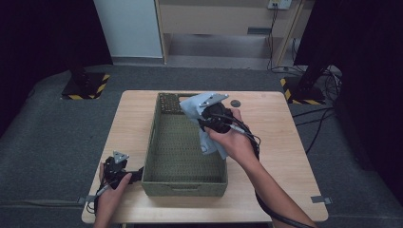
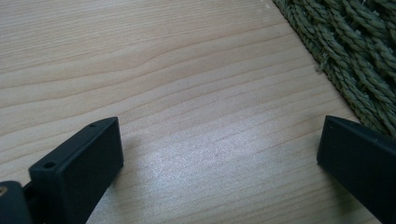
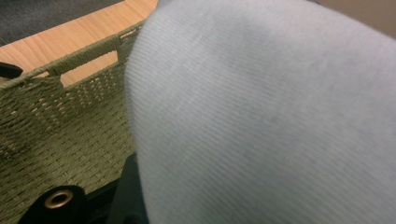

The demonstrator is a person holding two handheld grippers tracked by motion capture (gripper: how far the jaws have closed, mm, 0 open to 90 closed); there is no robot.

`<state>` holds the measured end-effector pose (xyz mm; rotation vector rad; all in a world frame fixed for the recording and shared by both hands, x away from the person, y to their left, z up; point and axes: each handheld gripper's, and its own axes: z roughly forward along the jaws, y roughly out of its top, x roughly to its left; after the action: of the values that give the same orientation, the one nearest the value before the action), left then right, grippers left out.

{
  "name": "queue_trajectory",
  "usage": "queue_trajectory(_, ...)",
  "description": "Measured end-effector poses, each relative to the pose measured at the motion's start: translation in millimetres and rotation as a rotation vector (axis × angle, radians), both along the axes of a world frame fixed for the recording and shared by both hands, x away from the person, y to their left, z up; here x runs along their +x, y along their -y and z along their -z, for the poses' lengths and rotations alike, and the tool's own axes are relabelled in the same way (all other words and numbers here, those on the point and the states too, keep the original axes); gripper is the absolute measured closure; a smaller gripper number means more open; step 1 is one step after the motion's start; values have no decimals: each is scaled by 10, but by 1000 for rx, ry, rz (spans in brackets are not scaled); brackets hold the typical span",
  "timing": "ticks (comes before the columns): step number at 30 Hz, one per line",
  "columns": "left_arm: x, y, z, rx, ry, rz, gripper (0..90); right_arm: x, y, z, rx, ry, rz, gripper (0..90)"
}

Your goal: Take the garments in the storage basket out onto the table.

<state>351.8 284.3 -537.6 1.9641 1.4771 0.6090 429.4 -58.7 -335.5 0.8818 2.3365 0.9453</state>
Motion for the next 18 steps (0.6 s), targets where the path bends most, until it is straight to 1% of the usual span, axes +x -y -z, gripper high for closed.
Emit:
queue_trajectory(13, 0, 1, 0, -1, 0, -1, 0, -71, 209, 74, -2, -2, 13, 604)
queue_trajectory(18, 0, 1, 0, -1, 0, -1, 0, -105, 311, 119, 20, -3, 23, 603)
